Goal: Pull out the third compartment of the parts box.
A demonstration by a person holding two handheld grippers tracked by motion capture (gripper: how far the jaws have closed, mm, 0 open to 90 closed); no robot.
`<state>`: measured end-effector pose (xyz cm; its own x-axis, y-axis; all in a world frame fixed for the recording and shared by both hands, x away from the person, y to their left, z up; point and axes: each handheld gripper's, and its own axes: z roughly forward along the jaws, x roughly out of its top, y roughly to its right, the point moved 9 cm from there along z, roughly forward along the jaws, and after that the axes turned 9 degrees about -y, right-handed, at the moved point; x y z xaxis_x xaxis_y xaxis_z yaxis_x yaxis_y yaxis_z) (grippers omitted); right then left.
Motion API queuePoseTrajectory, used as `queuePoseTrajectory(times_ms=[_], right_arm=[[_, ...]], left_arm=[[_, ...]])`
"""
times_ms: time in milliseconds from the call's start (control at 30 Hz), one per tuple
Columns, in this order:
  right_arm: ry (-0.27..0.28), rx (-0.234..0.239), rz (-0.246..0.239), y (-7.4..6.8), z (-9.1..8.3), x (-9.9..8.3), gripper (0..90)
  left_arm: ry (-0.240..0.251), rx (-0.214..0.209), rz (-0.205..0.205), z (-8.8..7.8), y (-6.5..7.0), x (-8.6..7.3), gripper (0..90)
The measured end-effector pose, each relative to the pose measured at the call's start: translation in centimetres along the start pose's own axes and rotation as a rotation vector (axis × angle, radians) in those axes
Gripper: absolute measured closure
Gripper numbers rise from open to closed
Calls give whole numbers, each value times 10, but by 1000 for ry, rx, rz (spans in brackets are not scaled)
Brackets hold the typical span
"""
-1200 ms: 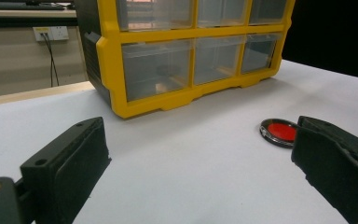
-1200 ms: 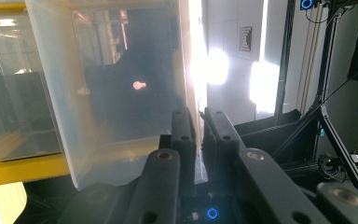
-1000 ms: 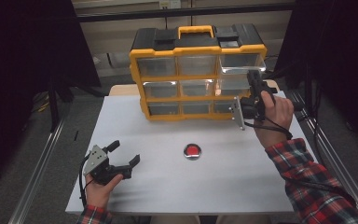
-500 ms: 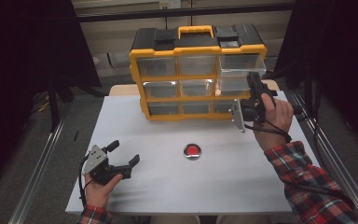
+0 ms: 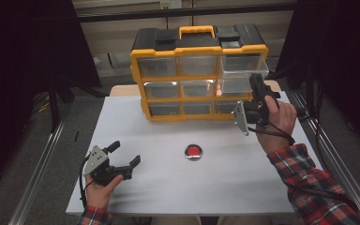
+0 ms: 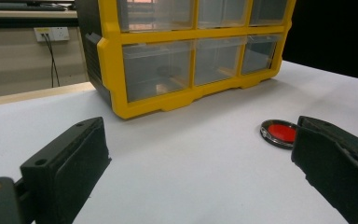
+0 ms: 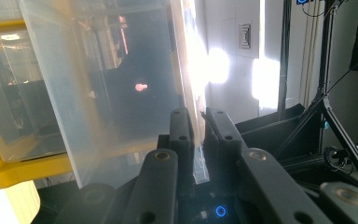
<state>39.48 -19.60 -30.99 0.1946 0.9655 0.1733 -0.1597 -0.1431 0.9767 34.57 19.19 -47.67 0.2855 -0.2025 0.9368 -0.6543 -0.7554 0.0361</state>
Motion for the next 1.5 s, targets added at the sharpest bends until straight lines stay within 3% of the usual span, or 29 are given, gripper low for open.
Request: queuePoseTrajectory(times_ms=[1500], right_arm=[[26, 2, 38, 1, -10, 0, 800]], left_arm=[[-4, 7, 3, 0, 0, 0, 36]])
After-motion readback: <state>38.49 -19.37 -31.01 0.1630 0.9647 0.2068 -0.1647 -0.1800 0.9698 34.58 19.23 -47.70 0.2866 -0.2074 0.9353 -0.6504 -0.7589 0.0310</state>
